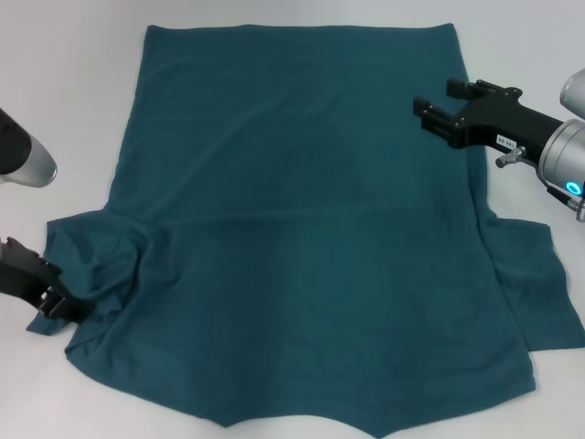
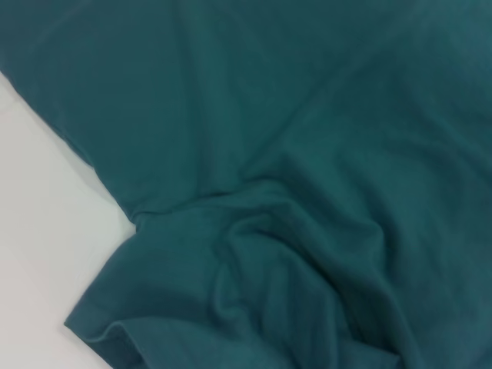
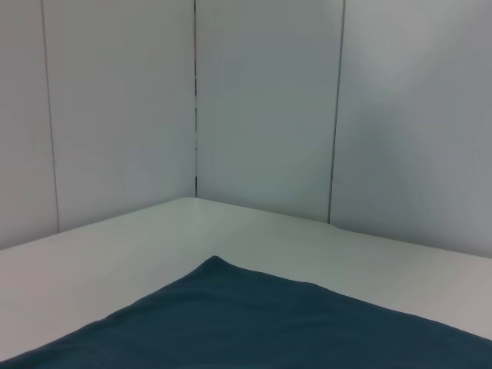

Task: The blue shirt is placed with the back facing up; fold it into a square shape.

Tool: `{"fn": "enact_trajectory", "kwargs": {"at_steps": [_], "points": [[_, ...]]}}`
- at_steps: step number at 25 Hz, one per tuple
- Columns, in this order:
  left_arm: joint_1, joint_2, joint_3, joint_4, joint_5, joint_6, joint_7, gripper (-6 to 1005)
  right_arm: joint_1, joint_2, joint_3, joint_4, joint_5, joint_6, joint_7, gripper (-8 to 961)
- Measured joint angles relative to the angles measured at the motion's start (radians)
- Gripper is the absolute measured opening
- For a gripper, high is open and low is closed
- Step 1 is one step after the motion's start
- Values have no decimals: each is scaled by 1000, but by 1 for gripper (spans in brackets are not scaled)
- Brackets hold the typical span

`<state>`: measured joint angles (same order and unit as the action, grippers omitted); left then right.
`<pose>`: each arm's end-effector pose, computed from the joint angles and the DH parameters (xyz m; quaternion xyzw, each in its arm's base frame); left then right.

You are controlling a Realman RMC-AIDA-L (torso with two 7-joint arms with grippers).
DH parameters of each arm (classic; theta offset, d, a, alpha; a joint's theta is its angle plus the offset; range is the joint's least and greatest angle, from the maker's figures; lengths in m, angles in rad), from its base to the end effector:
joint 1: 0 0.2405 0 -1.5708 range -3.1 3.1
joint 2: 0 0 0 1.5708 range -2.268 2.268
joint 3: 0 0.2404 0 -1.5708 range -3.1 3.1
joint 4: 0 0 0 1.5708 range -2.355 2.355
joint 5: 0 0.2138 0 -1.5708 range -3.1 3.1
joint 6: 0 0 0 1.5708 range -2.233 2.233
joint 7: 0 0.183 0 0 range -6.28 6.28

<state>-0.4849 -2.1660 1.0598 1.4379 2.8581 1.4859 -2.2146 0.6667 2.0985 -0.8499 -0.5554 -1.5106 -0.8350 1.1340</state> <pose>-0.2583 0.3655 0.0372 -0.8880 -0.2996 0.1994 0.2863 0.2215 0.4643 -0.0051 -0.8498 0.2094 0.2392 0.4204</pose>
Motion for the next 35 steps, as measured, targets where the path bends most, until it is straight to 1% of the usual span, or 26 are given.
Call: {"fn": "enact_trajectory", "kwargs": {"at_steps": [9,13,17,20,22,25,26,27,30,32,35], "points": [[4,1,-3,-18,1,6,-2,701,-2,0,0,2,0,1,-12,596],[9,0,2,-22,1,17,-3,664,-3,0,-1,3,0,-6,-13,595],[8,0,2,-23,1,31,-4,656,-10,-8,-4,3,-4,-68,-2,593],[4,0,2,-23,1,34,-5,656,-30,-17,-3,-7,-6,-157,12,592],[2,0,2,-21,1,32,-5,656,-43,-31,-4,-13,-7,-219,30,591],[2,0,2,-17,1,30,-5,657,-54,-69,-5,-12,-26,-328,79,590],[2,0,2,-17,1,29,-5,657,-61,-91,-4,-14,-63,-403,110,590],[2,0,2,-17,1,28,-4,656,-61,-91,-4,-14,-63,-403,110,590],[2,0,2,-17,1,25,-2,655,-69,-126,1,-32,-138,-523,166,589],[2,0,2,-16,1,24,-2,655,-72,-153,4,-46,-191,-605,214,588],[1,0,2,-14,1,28,-2,654,-77,-188,23,-53,-241,-701,273,587]]}}
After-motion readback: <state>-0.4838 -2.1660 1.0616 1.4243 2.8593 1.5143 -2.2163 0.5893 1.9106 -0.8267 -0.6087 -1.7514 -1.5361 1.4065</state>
